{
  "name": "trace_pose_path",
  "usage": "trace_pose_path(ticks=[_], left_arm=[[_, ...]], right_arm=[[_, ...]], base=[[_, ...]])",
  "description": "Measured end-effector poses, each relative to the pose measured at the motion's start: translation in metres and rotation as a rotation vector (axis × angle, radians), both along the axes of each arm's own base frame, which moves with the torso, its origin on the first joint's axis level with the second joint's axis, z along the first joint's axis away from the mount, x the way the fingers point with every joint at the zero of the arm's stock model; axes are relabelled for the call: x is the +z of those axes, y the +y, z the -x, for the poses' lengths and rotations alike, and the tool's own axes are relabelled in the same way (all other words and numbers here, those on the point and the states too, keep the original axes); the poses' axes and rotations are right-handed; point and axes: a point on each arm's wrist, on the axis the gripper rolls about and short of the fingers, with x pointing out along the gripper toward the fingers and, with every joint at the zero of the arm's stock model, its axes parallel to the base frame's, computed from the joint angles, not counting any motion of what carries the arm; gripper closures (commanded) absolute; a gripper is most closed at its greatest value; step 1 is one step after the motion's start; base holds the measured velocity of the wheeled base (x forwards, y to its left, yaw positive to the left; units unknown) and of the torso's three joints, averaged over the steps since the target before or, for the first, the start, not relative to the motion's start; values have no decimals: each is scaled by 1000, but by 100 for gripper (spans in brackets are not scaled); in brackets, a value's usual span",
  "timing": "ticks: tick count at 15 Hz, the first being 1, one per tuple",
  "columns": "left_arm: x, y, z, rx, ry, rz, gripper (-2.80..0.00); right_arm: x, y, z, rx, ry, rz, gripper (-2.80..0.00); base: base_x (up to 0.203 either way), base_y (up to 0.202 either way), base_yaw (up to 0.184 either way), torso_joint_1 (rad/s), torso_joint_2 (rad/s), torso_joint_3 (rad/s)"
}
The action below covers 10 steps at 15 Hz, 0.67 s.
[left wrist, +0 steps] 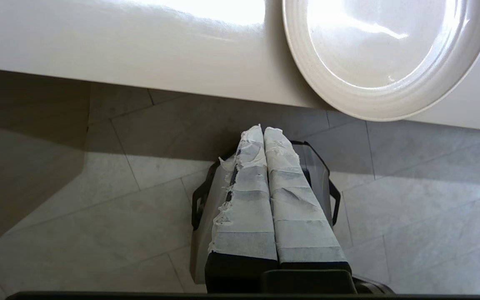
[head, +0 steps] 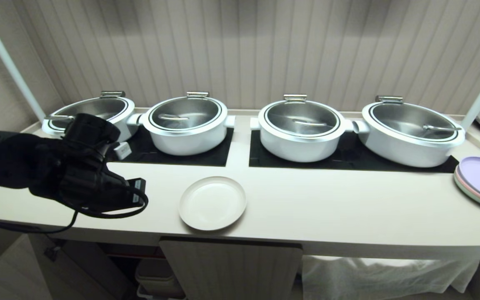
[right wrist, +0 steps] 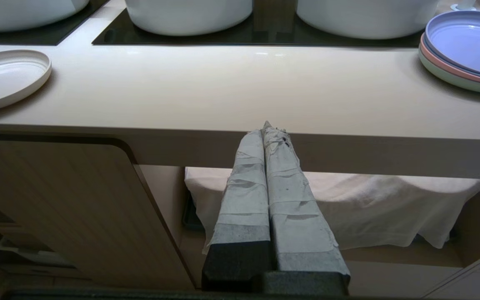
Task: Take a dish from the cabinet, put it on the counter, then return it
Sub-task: Pick up the plate from the table
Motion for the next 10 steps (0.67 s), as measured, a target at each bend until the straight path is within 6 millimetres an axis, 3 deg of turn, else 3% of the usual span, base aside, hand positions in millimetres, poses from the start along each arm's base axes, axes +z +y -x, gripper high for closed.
trace_pose_path(ticks=[10], left_arm=[[-22, -28, -53, -46, 24, -11, 0]], right_arm=[[0, 0, 0, 0, 1, 0, 0]], base=[[0, 0, 0, 0, 0, 0]])
